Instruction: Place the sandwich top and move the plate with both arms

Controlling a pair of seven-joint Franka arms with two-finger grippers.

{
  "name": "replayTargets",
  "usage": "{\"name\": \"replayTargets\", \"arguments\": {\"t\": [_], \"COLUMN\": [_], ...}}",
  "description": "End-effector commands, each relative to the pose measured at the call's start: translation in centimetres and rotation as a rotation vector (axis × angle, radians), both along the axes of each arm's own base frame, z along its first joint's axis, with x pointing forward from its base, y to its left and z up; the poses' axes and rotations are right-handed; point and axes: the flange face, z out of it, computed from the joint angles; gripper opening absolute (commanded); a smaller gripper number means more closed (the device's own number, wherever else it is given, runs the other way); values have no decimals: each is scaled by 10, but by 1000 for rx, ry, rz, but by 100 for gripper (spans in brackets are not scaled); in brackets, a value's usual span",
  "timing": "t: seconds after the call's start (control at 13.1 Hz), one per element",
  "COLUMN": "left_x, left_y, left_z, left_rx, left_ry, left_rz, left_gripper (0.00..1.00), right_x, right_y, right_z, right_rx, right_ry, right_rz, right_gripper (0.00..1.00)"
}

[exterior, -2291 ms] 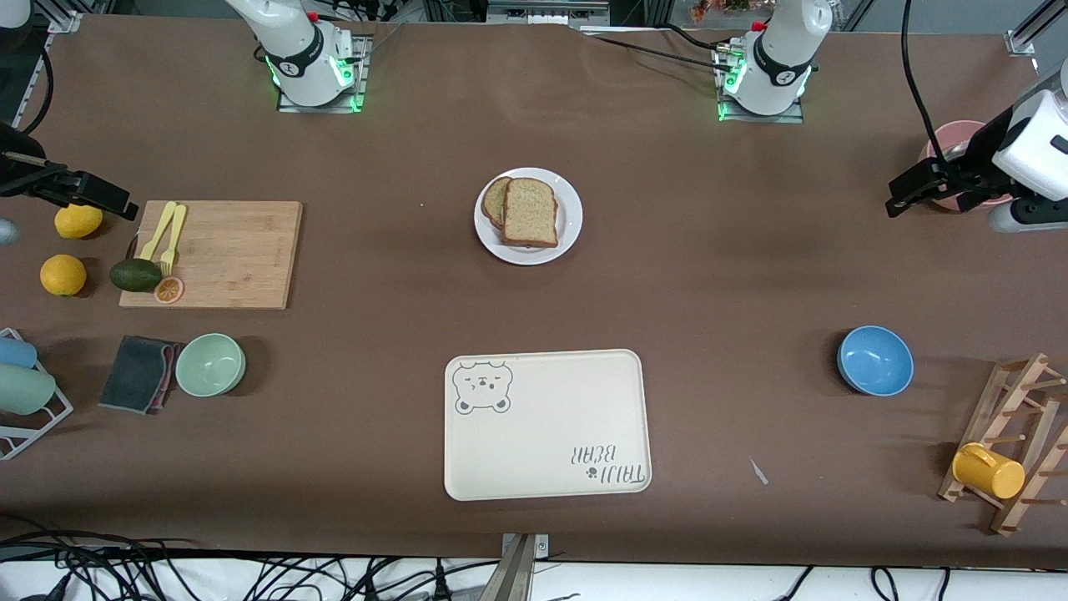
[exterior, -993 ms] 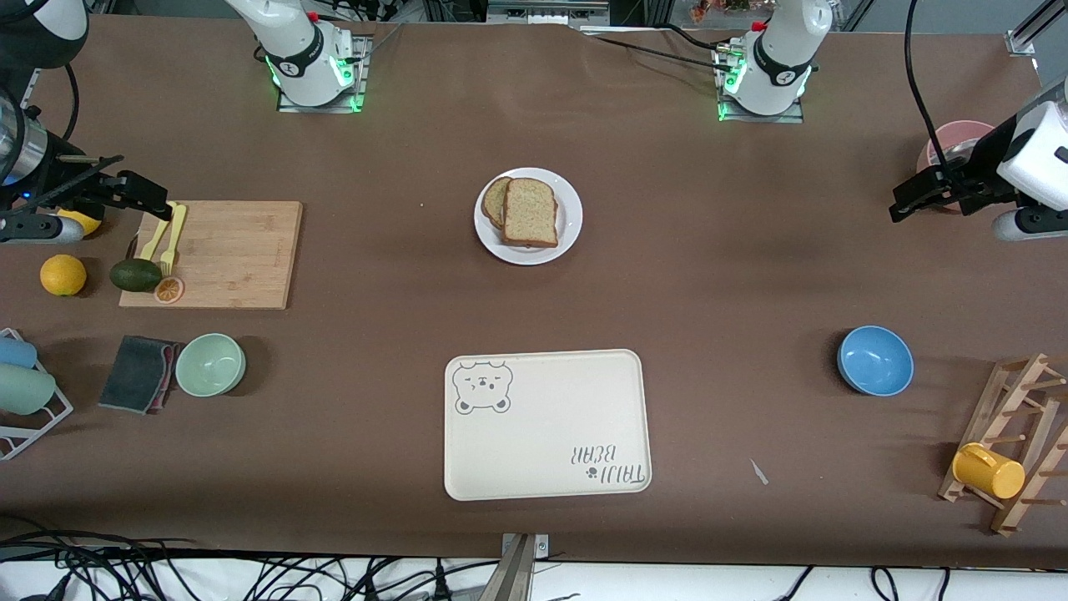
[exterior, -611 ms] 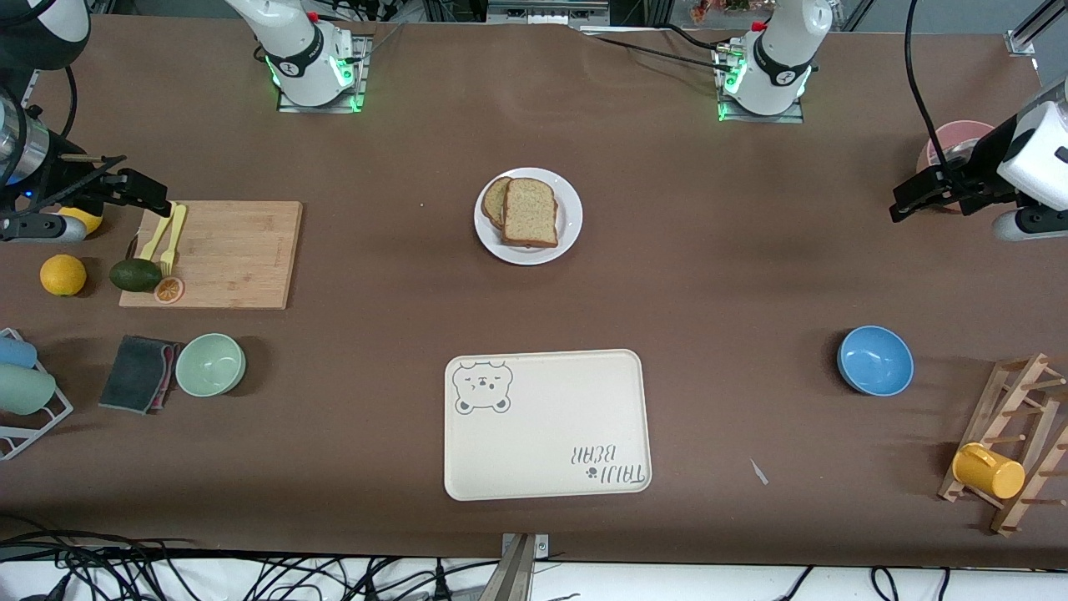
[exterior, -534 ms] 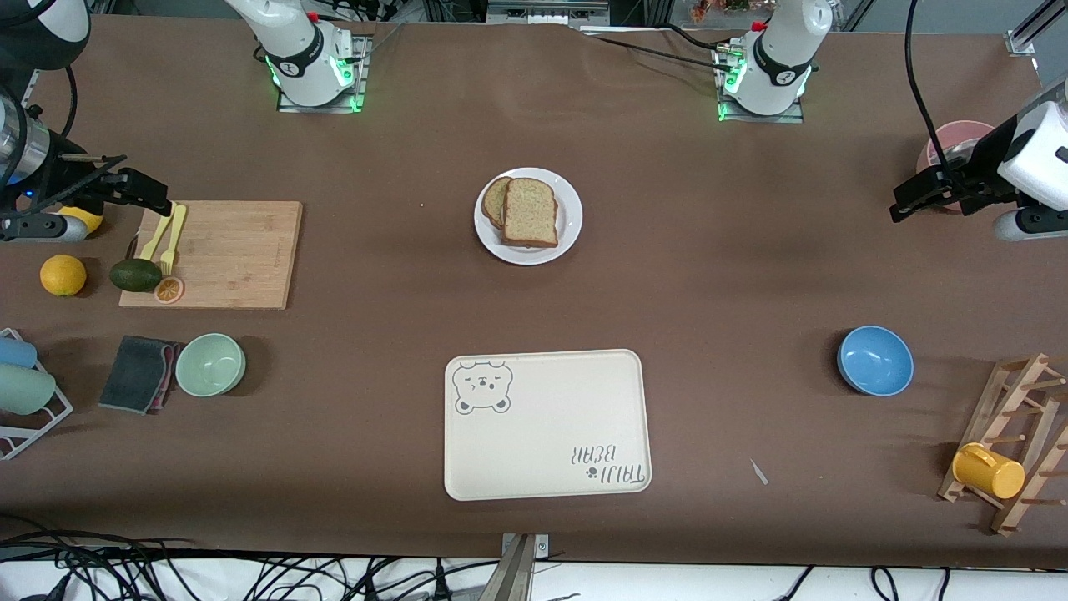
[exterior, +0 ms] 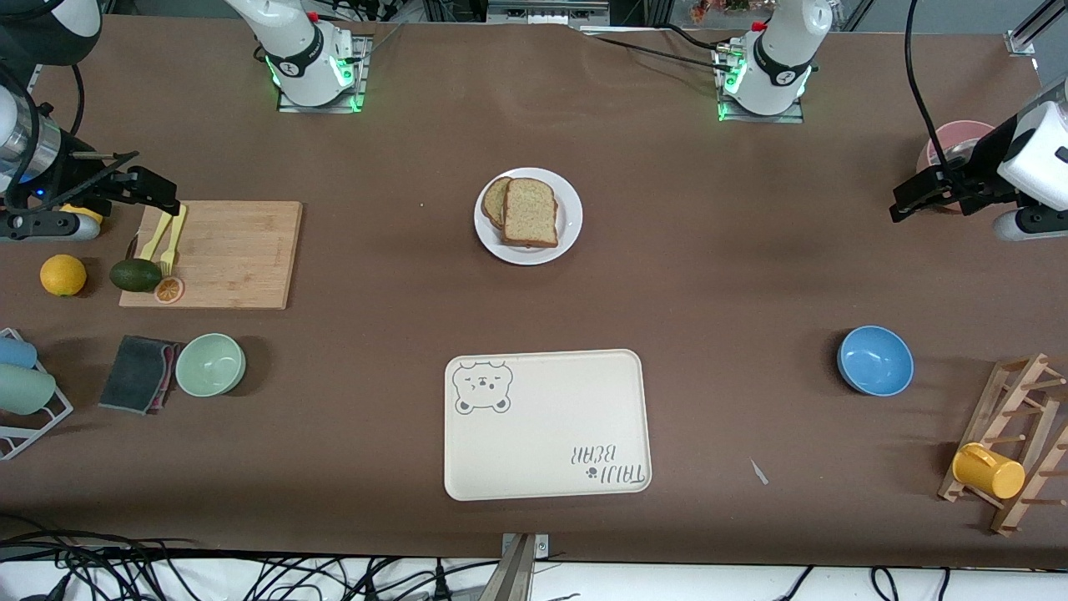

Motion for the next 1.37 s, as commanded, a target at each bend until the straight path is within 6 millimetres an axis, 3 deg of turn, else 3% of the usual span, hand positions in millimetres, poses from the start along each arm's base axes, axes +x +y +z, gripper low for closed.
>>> {"name": "replayTargets", "arguments": {"t": [0.0, 1.3], "left_x": [1, 1], "left_y": [-1, -1], "left_z": [5, 5], "left_rx": [-28, -27], "left_ry": [5, 6], "left_rz": [6, 14], "left_gripper": [100, 100], "right_x": [-7, -8], "right_y": [0, -1], "right_z": [8, 7], "right_rx": [-2, -1], "right_ry": [-8, 13], "right_rz": [-3, 1], "right_gripper": [100, 100]}}
